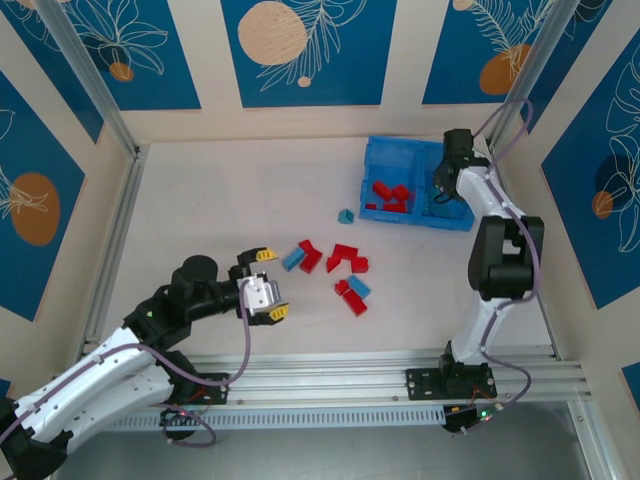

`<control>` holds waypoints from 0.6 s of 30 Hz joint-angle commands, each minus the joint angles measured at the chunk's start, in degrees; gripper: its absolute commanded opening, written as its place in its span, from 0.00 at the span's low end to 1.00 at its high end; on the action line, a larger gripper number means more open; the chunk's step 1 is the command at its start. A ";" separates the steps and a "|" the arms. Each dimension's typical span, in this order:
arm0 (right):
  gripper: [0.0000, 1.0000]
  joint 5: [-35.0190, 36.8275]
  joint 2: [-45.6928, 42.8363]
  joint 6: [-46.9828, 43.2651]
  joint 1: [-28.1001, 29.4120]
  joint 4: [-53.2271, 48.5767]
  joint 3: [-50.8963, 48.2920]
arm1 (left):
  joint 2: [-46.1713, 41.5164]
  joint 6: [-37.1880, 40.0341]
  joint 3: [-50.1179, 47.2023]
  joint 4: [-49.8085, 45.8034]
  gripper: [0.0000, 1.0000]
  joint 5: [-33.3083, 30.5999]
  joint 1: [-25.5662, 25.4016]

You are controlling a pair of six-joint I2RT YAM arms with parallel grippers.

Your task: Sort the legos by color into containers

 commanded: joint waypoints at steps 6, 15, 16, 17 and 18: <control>0.53 2.43 2.26 0.04 -0.11 -10.34 7.33 | -0.54 -3.17 -1.06 2.00 1.00 -6.30 1.25; 0.58 -7.10 -17.51 0.57 1.71 -9.43 -9.18 | 7.76 -20.95 5.42 2.38 1.00 -9.74 7.50; 0.58 -8.87 -20.48 0.58 2.04 -9.65 -10.85 | 9.01 -22.60 6.29 1.98 1.00 -9.68 8.16; 0.60 -11.39 -23.64 0.61 2.70 -9.99 -12.80 | 10.45 -24.53 7.13 1.83 1.00 -9.49 8.77; 0.61 -14.19 -26.98 0.21 3.47 -10.08 -14.61 | 11.98 -26.71 8.00 1.89 1.00 -9.33 9.29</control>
